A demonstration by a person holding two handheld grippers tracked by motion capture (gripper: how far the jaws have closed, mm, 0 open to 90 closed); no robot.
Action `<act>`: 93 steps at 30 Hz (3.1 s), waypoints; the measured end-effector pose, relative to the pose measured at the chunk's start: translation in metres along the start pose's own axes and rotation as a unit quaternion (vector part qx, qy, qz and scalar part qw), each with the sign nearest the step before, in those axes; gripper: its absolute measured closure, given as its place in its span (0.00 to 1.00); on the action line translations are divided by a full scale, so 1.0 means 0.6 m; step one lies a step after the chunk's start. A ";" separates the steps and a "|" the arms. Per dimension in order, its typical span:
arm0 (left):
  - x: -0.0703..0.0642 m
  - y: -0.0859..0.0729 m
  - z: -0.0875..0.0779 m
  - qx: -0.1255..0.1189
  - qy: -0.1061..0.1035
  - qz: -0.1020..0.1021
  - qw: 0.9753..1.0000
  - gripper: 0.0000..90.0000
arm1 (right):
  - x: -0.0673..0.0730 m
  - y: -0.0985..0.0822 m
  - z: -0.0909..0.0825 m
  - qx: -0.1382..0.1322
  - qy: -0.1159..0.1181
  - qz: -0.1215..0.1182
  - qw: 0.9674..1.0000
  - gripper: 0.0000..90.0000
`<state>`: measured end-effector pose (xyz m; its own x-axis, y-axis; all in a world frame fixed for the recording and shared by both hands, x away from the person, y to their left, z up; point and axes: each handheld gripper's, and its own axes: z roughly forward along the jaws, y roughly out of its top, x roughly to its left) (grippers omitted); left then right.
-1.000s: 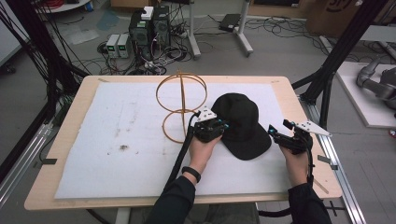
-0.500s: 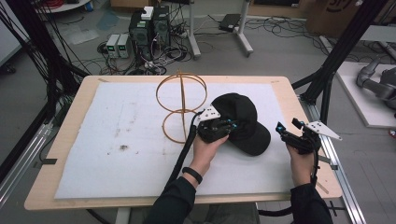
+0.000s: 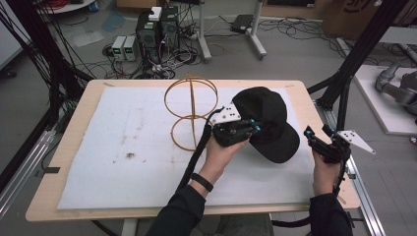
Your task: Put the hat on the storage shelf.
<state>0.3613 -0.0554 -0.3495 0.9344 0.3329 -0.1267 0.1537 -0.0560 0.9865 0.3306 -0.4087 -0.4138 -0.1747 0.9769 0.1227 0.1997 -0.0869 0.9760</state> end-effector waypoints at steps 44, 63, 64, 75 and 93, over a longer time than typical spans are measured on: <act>0.046 0.151 -0.266 -0.032 0.139 0.047 0.989 0.98 | 0.004 -0.013 0.016 0.026 0.022 0.020 0.999 0.32; 0.062 0.093 -0.287 -0.006 0.151 0.019 0.988 0.96 | 0.010 -0.016 0.020 0.037 0.027 0.005 0.999 0.32; 0.061 0.090 -0.287 -0.007 0.151 0.018 0.988 0.96 | 0.010 -0.016 0.020 0.038 0.027 0.005 0.999 0.32; 0.053 0.061 -0.316 -0.021 0.195 0.020 0.980 0.67 | 0.020 -0.020 0.025 0.049 0.036 -0.011 0.998 0.32; 0.095 -0.068 -0.451 -0.018 0.289 -0.022 0.957 0.30 | 0.055 -0.029 0.041 0.074 0.069 -0.042 0.994 0.32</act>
<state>0.3210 0.2206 -0.3692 0.5916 0.7999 -0.1009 0.1681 0.0000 0.9858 0.3450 -0.3700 -0.4313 -0.3258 0.9425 0.0747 0.3172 0.0345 0.9477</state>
